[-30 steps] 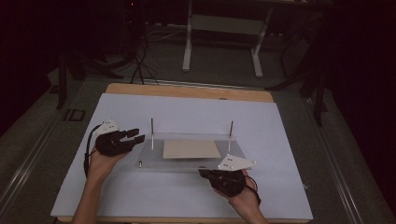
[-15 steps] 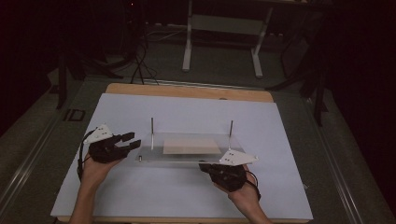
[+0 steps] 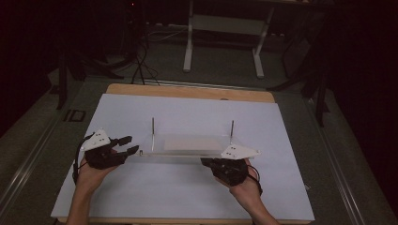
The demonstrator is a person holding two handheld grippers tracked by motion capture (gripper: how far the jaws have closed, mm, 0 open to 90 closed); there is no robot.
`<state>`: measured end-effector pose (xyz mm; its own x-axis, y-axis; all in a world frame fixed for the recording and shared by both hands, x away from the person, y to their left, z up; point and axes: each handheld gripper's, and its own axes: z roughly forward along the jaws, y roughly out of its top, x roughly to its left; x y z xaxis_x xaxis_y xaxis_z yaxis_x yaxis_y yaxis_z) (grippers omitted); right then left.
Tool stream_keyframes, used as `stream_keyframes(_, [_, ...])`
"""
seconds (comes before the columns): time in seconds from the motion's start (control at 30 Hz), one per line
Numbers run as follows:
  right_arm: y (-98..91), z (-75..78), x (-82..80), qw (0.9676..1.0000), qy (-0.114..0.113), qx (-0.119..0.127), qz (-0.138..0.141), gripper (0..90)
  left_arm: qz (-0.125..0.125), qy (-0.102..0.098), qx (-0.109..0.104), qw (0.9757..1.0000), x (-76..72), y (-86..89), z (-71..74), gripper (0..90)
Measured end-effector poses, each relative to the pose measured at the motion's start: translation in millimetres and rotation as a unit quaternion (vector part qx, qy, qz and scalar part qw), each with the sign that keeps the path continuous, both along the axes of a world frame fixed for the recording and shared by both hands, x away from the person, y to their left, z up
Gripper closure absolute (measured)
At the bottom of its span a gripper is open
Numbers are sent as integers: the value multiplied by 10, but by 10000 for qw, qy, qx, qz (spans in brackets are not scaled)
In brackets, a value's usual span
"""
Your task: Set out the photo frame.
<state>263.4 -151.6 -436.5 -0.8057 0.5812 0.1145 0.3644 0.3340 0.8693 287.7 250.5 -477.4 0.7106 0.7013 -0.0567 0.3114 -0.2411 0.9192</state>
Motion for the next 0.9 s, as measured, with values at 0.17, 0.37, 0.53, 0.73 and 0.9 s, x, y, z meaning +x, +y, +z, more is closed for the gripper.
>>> stream_keyframes(0.17, [3,38,40,10000,-32,4,-31,900,-72,-7,124,9999,-4,-20,-14,478])
stream_keyframes(0.37, [7,76,90,10000,-64,23,-72,900,-106,-178,390,9990,-7,-156,6,467])
stream_keyframes(0.53, [14,118,128,9999,-82,21,-88,900,-131,-453,463,9978,37,-318,57,467])
stream_keyframes(0.73, [15,162,171,9999,-117,17,-107,900,-235,-590,392,9972,144,-473,78,428])
stream_keyframes(0.9, [15,184,198,9998,-144,10,-106,900,-233,-612,408,9970,203,-547,80,472])
